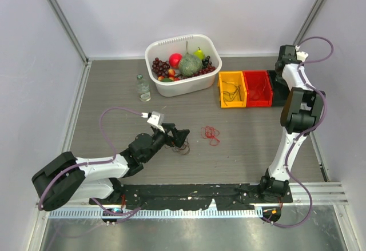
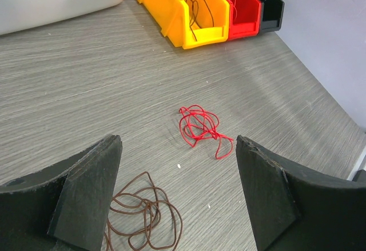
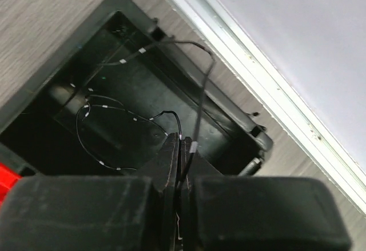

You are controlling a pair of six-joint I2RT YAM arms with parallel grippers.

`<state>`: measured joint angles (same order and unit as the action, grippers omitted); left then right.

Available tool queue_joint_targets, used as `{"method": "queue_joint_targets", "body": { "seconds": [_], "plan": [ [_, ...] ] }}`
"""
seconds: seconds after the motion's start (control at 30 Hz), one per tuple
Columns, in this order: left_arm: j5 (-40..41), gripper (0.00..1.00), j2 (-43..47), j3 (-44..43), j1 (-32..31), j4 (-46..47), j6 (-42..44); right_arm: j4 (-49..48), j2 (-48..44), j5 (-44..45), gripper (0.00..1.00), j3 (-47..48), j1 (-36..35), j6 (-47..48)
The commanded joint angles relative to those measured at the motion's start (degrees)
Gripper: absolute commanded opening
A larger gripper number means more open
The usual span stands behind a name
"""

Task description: Untangle the cables

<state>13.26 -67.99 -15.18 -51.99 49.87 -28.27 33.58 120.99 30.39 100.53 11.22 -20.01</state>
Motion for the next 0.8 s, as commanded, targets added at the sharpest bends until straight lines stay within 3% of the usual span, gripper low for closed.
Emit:
{"method": "queue_joint_targets", "body": {
  "seconds": [0.0, 0.03, 0.17, 0.47, 0.67, 0.77],
  "plan": [
    [0.37, 0.85, -0.39, -0.38, 0.31, 2.43, 0.41, 1.30, 0.47, -2.18, 0.13, 4.85, -0.50, 0.07],
    [0.19, 0.85, -0.57, -0.46, 0.39, 2.43, 0.24, 1.74, 0.48, -1.92, 0.26, 4.94, -0.59, -0.55],
    [-0.25, 0.85, -1.01, -0.64, 0.39, 2.34, 0.32, 3.07, -2.59, -2.09, 0.50, 2.58, -0.59, -2.13],
    [-0.42, 0.85, -1.10, -0.82, 0.48, 2.08, 0.15, 2.19, -16.21, -1.39, 0.59, -7.80, -0.50, -4.95],
    [-0.86, 0.85, -1.36, -1.17, 0.48, 1.81, 0.23, -7.11, -33.34, -7.42, 0.66, -27.97, -1.90, -7.32],
    [-0.95, 0.85, -1.45, -1.52, 0.48, 1.29, 0.23, -12.83, -40.72, -12.19, 0.66, -35.83, -9.86, -9.69]
  ]
}}
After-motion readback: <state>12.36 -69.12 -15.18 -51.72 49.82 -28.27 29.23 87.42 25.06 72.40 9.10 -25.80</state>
